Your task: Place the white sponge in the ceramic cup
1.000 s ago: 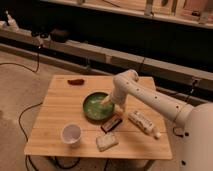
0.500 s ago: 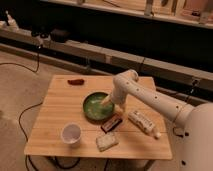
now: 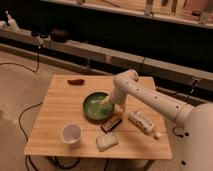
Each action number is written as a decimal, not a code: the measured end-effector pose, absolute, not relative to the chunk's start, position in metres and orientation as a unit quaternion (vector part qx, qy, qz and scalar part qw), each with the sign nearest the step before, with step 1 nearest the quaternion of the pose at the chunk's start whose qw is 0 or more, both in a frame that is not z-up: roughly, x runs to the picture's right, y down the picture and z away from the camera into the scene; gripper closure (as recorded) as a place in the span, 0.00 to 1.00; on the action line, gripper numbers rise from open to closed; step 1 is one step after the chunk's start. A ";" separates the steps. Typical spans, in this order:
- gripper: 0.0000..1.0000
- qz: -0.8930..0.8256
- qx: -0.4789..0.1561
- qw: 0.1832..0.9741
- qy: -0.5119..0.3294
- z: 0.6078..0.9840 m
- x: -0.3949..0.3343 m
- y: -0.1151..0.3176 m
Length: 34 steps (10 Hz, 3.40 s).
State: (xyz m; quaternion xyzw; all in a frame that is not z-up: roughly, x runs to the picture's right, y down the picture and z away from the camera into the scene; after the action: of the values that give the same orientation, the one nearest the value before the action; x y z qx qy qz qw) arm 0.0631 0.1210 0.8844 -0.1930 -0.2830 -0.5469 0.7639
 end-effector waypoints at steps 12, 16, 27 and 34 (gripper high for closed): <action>0.20 -0.507 -0.190 0.795 -0.272 0.857 0.041 0.081; 0.20 -0.495 -0.188 0.804 -0.270 0.847 0.035 0.070; 0.20 -0.392 -0.222 0.856 -0.251 0.834 0.034 0.075; 0.20 -0.412 -0.229 0.835 -0.285 0.781 0.003 0.102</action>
State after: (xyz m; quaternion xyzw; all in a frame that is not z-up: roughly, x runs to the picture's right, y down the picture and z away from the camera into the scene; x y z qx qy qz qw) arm 0.0034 0.1015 0.7813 -0.2288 -0.2853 -0.4116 0.8348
